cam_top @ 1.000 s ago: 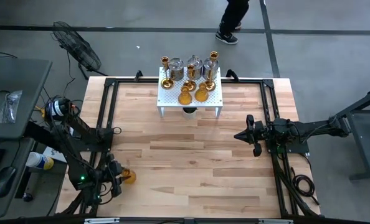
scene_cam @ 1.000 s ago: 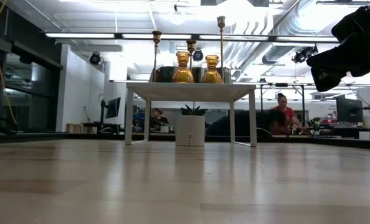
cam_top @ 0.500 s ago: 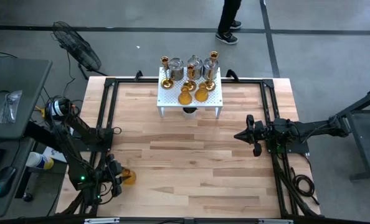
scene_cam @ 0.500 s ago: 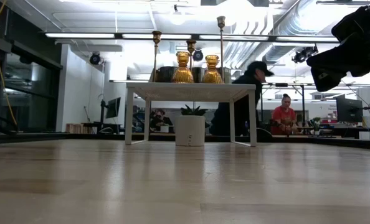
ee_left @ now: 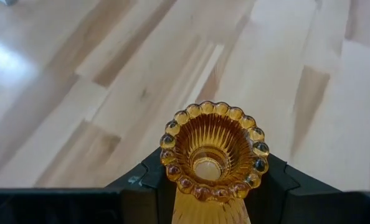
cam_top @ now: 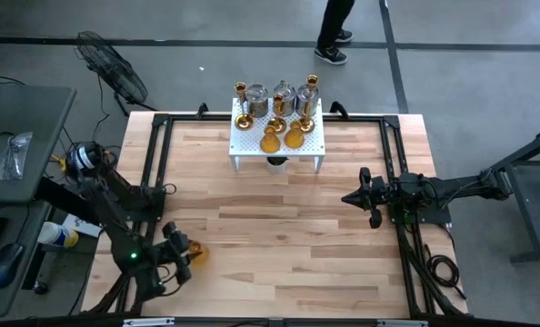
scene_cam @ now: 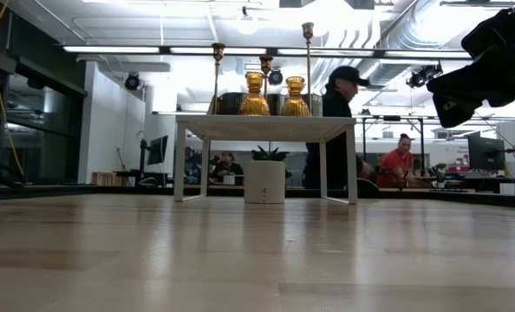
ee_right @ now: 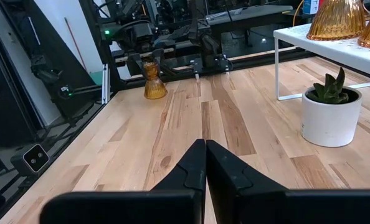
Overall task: Pick & Place candle stick holders
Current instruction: Put the gold candle holder on the shelf
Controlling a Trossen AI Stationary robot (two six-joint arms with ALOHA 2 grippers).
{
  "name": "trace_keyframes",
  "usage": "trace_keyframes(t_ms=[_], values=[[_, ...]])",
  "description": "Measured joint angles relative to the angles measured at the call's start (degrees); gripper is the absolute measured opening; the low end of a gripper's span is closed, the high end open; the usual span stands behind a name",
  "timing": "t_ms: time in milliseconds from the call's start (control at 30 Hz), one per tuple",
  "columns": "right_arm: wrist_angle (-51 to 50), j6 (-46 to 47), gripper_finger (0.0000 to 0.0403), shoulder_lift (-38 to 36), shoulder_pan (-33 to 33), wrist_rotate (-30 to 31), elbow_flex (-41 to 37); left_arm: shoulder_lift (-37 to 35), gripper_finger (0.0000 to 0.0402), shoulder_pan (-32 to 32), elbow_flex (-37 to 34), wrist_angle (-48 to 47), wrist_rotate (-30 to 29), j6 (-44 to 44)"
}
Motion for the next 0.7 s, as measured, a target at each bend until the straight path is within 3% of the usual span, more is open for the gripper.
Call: trace_keyframes(t_ms=[500,700], values=[[0.0,0.0,0.0003,0.0,0.0,0.0,0.0,0.0,0.0136,19.7,12.0,-0.2,-0.4,19.3],[0.0,0.0,0.0003,0.0,0.0,0.0,0.0,0.0,0.0136,26.8,19.0,-5.0,-1.7,25.1]])
